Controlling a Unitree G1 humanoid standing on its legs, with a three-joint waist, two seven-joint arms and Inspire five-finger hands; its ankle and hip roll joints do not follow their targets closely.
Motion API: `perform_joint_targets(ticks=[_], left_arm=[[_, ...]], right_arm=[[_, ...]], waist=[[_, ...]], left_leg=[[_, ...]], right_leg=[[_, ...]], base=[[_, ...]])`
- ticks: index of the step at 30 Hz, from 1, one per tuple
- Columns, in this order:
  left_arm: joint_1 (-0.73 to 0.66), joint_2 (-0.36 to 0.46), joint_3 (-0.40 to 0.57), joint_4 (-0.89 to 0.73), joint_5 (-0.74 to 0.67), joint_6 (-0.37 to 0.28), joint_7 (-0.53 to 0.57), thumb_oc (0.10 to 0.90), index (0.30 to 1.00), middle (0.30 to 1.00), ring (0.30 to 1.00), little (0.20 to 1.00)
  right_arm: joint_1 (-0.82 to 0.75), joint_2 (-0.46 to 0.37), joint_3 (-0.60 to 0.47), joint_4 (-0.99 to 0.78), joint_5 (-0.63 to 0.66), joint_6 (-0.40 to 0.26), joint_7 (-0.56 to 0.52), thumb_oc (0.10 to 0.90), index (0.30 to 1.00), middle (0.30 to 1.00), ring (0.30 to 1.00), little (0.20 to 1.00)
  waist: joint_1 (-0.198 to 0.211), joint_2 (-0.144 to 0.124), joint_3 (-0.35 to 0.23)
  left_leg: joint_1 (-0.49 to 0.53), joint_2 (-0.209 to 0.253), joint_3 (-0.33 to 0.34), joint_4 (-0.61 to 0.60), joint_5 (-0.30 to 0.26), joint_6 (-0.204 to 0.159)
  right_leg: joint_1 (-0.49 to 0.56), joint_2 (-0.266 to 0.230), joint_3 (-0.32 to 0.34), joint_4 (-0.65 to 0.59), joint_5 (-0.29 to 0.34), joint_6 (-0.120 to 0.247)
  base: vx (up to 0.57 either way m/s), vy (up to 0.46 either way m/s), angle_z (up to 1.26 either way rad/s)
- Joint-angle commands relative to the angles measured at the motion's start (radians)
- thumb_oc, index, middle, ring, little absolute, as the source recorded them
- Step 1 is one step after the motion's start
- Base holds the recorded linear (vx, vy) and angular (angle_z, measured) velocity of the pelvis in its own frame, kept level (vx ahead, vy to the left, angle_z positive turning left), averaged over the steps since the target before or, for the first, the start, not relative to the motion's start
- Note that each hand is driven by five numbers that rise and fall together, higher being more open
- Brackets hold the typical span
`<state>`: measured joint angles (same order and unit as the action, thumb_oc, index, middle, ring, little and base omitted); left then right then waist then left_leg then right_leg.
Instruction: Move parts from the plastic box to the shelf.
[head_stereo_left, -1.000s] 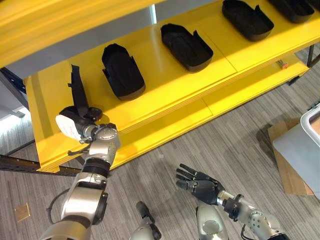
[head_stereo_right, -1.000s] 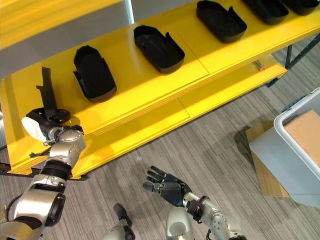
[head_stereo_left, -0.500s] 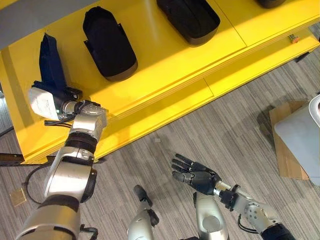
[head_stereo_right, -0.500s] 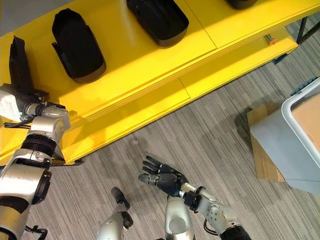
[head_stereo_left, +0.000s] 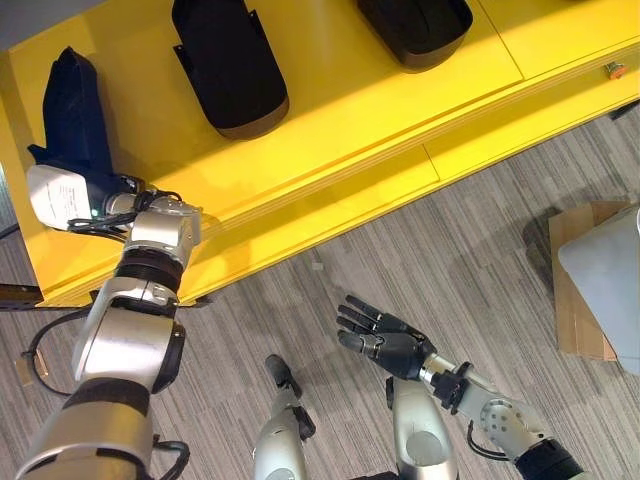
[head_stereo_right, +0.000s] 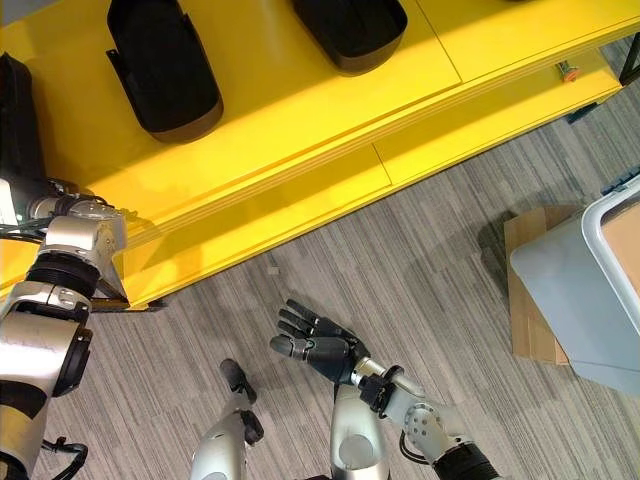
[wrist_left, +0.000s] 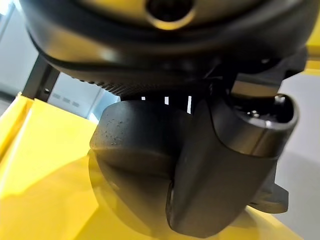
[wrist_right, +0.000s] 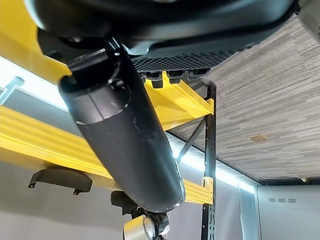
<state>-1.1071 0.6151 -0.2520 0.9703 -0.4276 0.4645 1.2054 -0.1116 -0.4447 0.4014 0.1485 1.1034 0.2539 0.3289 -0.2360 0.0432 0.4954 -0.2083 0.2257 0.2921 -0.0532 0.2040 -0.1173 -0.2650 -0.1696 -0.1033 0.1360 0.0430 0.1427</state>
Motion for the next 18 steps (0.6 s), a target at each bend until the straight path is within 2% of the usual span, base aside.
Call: perform_joint_targets(ticks=[1, 5, 15, 18], left_arm=[[-0.125, 0.200, -0.036, 0.023, 0.061, -0.006, 0.087, 0.400, 0.300, 0.300, 0.300, 0.300], [-0.137, 0.235, -0.052, 0.032, 0.101, -0.014, 0.043, 0.400, 0.300, 0.300, 0.300, 0.300], [-0.219, 0.258, -0.122, 0.050, 0.168, 0.006, -0.036, 0.400, 0.300, 0.300, 0.300, 0.300], [-0.242, 0.263, -0.136, 0.068, 0.210, -0.009, -0.072, 0.400, 0.300, 0.300, 0.300, 0.300]], right_arm=[[-0.014, 0.082, -0.007, -0.114, 0.084, -0.041, 0.026, 0.900, 1.000, 1.000, 1.000, 1.000], [-0.017, 0.077, -0.002, -0.107, 0.092, -0.051, 0.019, 0.900, 1.000, 1.000, 1.000, 1.000], [-0.013, 0.058, 0.000, -0.088, 0.088, -0.058, 0.045, 0.900, 1.000, 1.000, 1.000, 1.000], [-0.010, 0.052, 0.007, -0.075, 0.091, -0.070, 0.052, 0.900, 1.000, 1.000, 1.000, 1.000]], waist=[[0.023, -0.072, -0.021], [0.033, -0.073, -0.024], [0.032, -0.078, -0.027], [0.031, -0.079, -0.029]], left_leg=[[-0.021, -0.032, -0.032, 0.077, -0.085, 0.012], [-0.008, -0.034, -0.028, 0.060, -0.082, 0.014], [0.003, -0.035, -0.011, 0.041, -0.076, 0.015], [0.002, -0.034, -0.001, 0.043, -0.076, 0.015]], right_leg=[[-0.008, 0.044, -0.007, -0.015, -0.019, -0.046], [0.008, 0.044, -0.010, -0.037, -0.009, -0.041], [0.019, 0.044, -0.018, -0.048, -0.002, -0.035], [0.018, 0.042, -0.023, -0.044, -0.003, -0.034]], base=[[-0.02, -0.018, 0.08], [-0.02, -0.010, 0.09], [0.00, 0.009, 0.03], [0.02, 0.016, 0.01]])
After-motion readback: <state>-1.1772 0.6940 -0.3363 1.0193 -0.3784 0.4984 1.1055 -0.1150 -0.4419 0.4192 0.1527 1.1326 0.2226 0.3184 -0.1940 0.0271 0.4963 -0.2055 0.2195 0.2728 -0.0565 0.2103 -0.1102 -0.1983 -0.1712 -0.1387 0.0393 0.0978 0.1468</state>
